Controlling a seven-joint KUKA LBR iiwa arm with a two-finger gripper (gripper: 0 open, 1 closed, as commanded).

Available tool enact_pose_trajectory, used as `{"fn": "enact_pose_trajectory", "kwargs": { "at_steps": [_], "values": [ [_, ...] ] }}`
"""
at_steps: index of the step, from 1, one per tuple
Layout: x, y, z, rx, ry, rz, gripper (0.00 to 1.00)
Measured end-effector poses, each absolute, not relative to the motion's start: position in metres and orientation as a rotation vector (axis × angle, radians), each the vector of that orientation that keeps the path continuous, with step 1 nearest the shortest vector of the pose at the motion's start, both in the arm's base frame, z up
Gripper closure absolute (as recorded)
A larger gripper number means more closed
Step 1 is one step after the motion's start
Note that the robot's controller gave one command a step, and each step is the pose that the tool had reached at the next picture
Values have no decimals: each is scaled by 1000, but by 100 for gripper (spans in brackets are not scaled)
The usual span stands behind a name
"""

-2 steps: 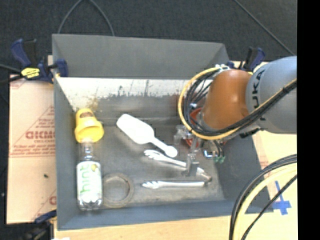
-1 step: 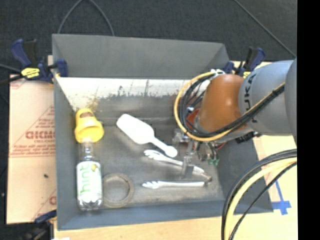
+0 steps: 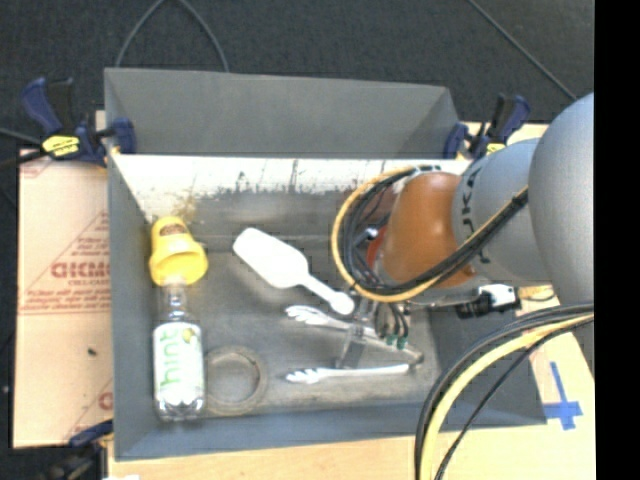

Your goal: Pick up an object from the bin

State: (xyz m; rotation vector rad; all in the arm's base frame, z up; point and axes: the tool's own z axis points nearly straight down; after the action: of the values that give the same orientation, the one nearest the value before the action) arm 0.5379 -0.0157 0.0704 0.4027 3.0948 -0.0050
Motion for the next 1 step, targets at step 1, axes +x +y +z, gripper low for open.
{"fn": "enact_pose_trajectory", "kwargs": {
  "at_steps": [1],
  "values": [
    [560, -21, 72, 393, 3106, -4, 100]
  ]
}}
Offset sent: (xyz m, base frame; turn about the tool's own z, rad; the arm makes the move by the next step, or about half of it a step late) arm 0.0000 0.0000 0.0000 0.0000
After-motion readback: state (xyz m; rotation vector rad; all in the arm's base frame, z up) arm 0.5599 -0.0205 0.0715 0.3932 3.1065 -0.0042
